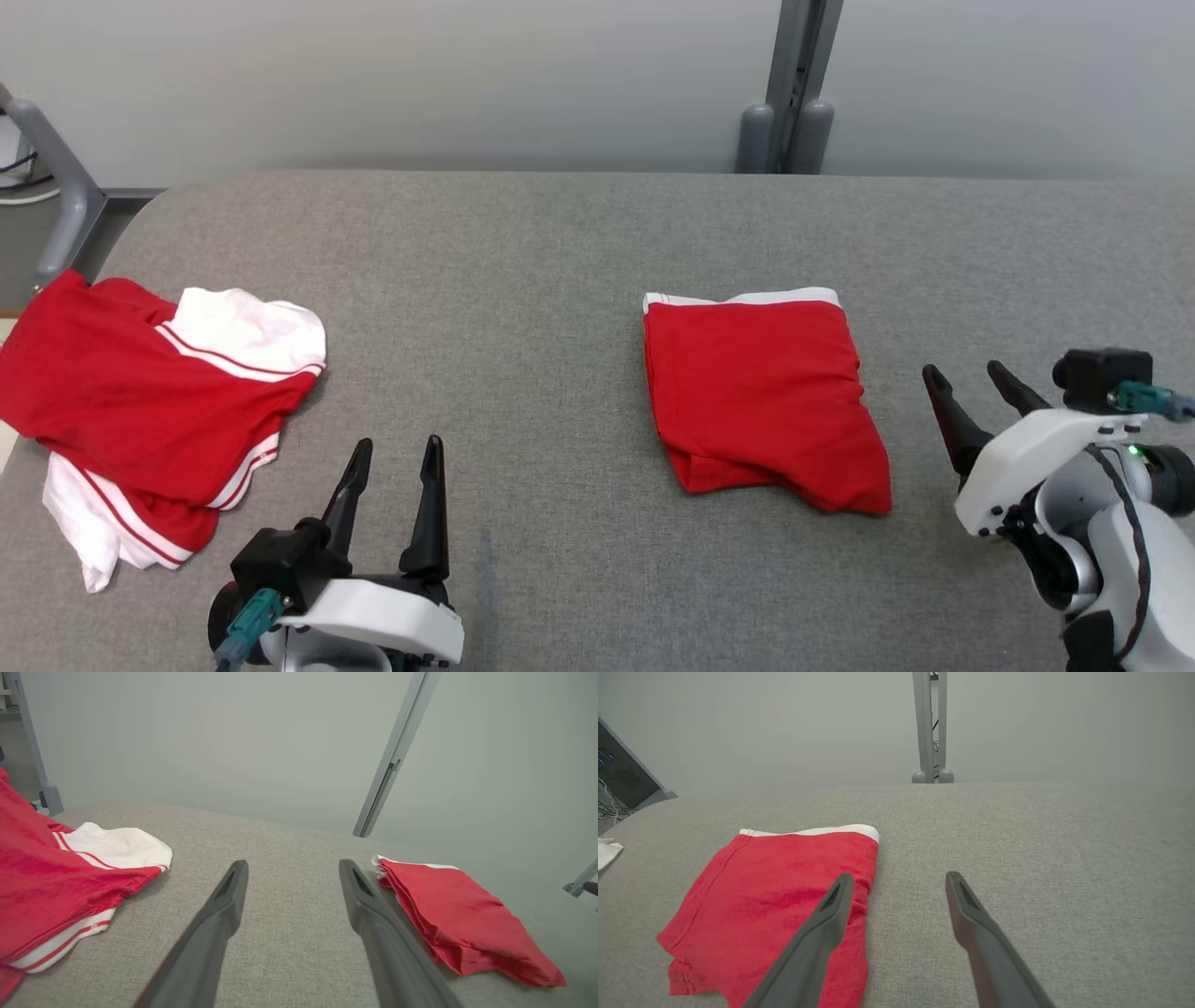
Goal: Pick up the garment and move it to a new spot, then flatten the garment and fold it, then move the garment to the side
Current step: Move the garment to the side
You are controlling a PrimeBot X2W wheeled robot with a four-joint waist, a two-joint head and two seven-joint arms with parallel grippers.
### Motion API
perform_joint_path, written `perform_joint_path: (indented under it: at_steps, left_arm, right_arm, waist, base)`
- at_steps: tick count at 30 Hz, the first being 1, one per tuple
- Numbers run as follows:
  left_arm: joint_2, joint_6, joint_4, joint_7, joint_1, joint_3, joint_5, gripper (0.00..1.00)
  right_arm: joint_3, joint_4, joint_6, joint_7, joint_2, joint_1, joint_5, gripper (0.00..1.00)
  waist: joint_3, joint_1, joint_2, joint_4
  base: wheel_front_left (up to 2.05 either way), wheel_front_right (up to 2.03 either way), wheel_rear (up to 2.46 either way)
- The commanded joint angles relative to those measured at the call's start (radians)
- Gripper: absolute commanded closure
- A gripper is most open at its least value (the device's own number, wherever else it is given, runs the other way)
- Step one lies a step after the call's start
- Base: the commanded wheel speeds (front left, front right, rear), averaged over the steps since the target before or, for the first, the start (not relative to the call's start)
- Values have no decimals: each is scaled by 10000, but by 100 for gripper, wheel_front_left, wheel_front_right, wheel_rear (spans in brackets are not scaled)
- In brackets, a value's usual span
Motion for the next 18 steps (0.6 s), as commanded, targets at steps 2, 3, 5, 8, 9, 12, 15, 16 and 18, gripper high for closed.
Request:
perform_joint_path:
  at_steps: [2, 3, 5, 8, 9, 12, 15, 16, 18]
  left_arm:
    - [40, 63, -36, 0, -237, -9, -67, 0]
    - [40, 44, -37, 0, -293, -37, -82, 0]
    - [43, 38, -55, 0, -423, -72, -106, 0]
    - [41, 39, -93, 0, -547, -92, -97, 0]
    - [41, 44, -110, 0, -582, -90, -99, 0]
    - [39, 57, -121, 0, -701, -108, -88, 0]
    - [38, 87, -161, 0, -806, -115, -100, 0]
    - [39, 94, -168, 0, -816, -118, -102, 0]
    - [39, 104, -180, 0, -839, -98, -94, 0]
  right_arm:
    - [389, 259, 1, 565, -370, -443, 462, 0]
    - [659, 385, 1, 813, -531, -625, 630, 0]
    - [1125, 610, 3, 1230, -737, -942, 1086, 0]
    - [1630, 884, 1, 1635, -1074, -1426, 1720, 0]
    - [1777, 988, 1, 1754, -1156, -1566, 1889, 0]
    - [2148, 1384, 3, 2030, -1388, -1995, 2307, 0]
    - [2505, 1781, 3, 2320, -1494, -2337, 2704, 0]
    - [2607, 1887, 1, 2450, -1524, -2438, 2893, 0]
    - [2847, 2048, 1, 2643, -1660, -2632, 3143, 0]
  waist:
    - [252, 0, -1, 183]
    - [335, 0, -1, 243]
    - [500, 0, -1, 374]
    - [762, 0, -1, 554]
    - [845, 0, -1, 607]
    - [1094, 0, -1, 770]
    - [1277, 0, -1, 916]
    - [1328, 0, -1, 953]
    - [1412, 0, -1, 1002]
  base:
    - [0, 0, 0]
    - [0, 0, 0]
    - [0, 0, 0]
    - [0, 0, 0]
    - [0, 0, 0]
    - [0, 0, 0]
    - [0, 0, 0]
    - [0, 0, 0]
    - [0, 0, 0]
